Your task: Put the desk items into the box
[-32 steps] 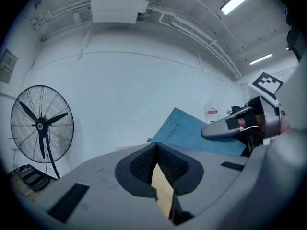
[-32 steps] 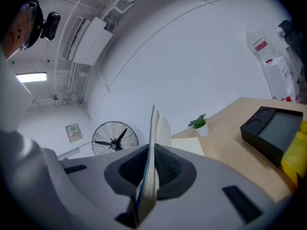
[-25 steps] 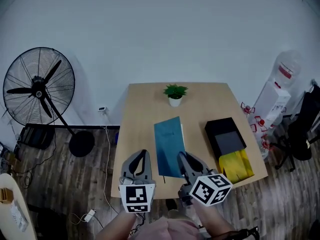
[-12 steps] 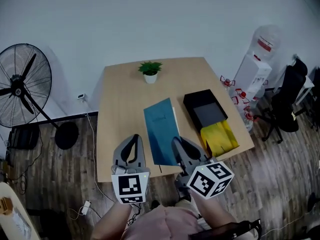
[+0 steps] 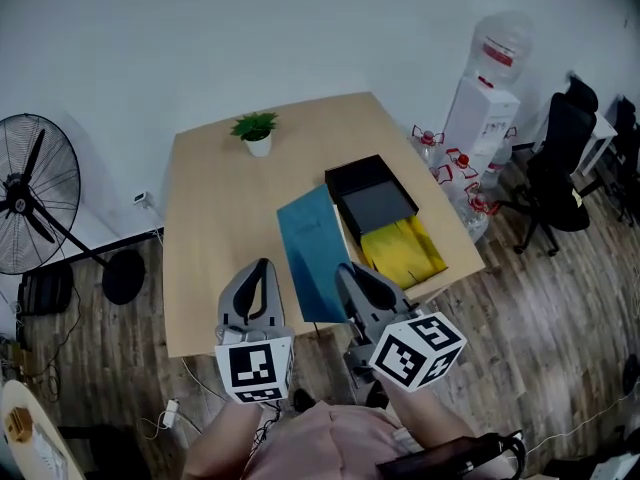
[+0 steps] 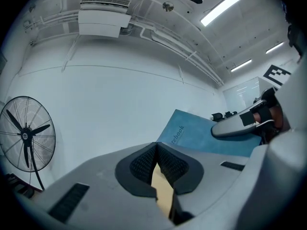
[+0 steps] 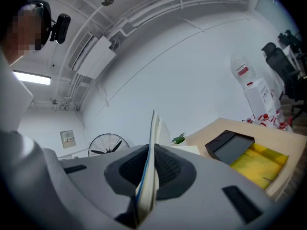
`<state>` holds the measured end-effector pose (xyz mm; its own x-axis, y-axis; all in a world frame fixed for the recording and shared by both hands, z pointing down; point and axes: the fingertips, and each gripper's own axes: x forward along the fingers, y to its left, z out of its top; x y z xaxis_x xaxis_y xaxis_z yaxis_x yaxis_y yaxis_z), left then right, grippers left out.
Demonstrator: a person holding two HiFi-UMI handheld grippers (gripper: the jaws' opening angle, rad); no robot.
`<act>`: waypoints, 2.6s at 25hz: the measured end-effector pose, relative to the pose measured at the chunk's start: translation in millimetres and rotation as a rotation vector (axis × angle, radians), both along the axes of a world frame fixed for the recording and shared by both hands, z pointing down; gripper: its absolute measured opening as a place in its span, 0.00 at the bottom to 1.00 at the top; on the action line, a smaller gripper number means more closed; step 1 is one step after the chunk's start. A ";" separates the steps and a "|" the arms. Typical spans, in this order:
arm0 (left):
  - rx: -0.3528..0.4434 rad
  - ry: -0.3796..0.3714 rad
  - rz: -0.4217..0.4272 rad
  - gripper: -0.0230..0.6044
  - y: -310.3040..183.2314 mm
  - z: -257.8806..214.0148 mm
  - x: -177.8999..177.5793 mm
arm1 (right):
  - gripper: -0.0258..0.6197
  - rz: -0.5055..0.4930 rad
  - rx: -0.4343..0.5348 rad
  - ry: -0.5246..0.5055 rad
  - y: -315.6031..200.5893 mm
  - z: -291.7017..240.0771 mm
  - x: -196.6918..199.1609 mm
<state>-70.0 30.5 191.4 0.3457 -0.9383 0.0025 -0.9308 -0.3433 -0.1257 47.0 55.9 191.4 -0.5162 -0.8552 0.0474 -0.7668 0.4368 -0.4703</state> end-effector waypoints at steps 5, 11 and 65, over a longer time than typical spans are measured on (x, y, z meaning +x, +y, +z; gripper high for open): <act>-0.017 -0.012 0.013 0.06 9.5 1.3 57.8 | 0.08 0.015 0.003 -0.009 11.6 -6.0 60.2; -0.012 -0.018 0.020 0.06 15.8 -2.5 118.7 | 0.08 0.040 0.017 -0.012 13.3 -12.1 127.8; -0.285 0.009 0.047 0.06 -20.4 116.1 216.3 | 0.08 0.089 -0.320 0.080 -24.6 139.3 240.0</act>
